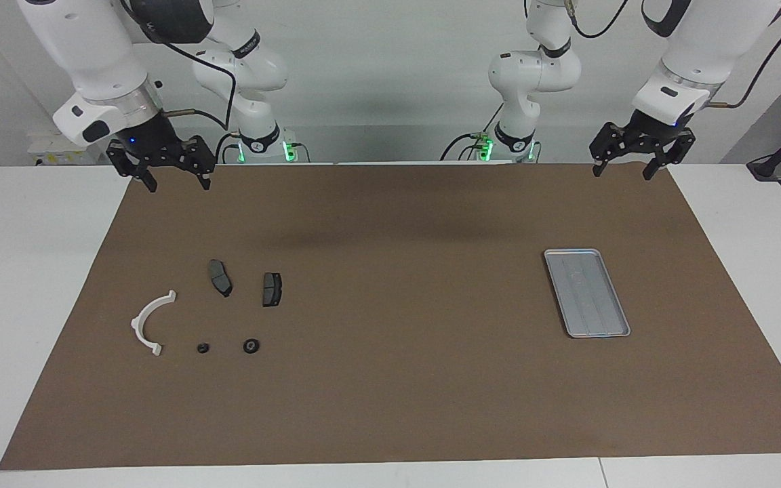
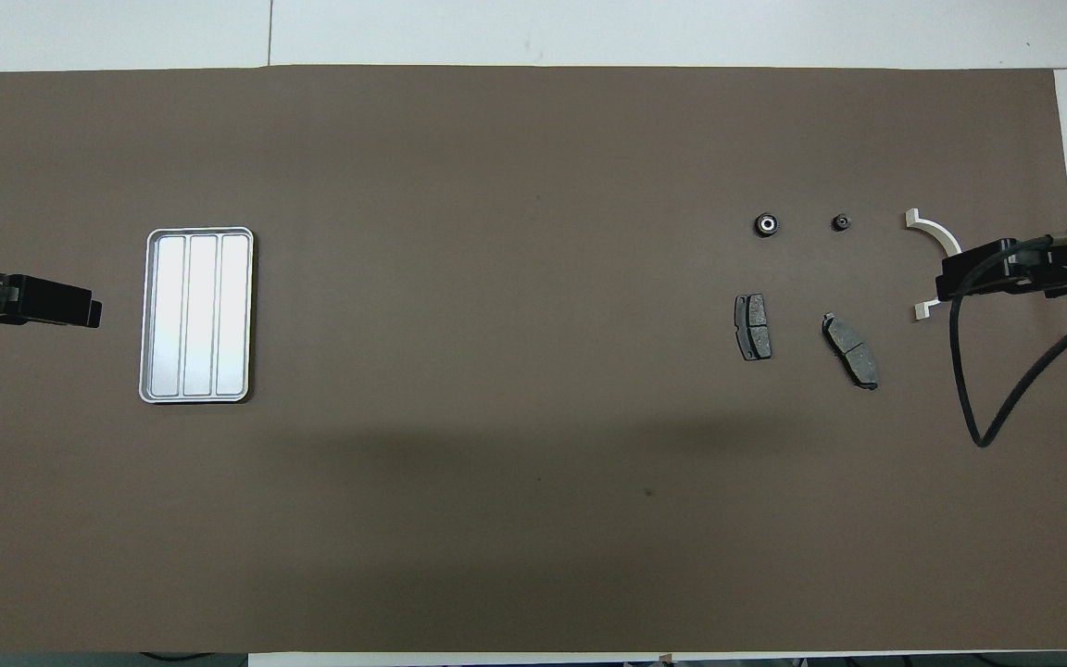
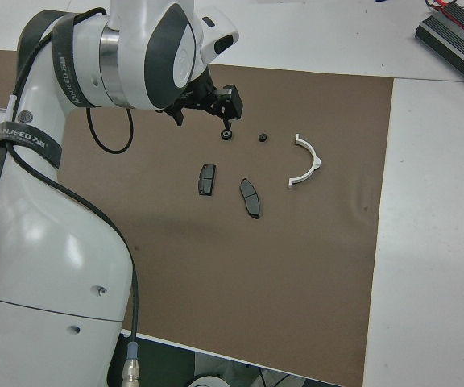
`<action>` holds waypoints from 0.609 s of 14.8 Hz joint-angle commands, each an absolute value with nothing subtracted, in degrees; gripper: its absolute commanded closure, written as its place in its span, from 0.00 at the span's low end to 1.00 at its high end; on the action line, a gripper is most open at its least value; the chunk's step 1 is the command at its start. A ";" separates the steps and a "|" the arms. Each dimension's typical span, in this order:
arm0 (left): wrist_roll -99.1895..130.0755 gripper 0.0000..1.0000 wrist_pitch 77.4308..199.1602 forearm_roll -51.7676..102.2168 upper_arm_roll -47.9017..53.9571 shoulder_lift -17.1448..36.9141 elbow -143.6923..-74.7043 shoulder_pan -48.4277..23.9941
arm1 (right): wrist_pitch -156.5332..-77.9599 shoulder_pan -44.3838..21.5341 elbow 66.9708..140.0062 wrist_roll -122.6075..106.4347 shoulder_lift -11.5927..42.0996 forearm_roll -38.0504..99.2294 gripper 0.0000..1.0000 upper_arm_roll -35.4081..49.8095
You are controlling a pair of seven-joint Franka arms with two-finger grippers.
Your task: Place bearing gear from tray to pile
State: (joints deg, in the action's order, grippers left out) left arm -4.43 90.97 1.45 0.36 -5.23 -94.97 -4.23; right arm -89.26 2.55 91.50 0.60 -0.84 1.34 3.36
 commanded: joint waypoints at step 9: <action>-3.87 0.00 90.18 1.93 0.09 -6.24 -95.54 -4.39 | -90.35 1.85 90.61 0.53 -0.44 -0.44 0.00 3.43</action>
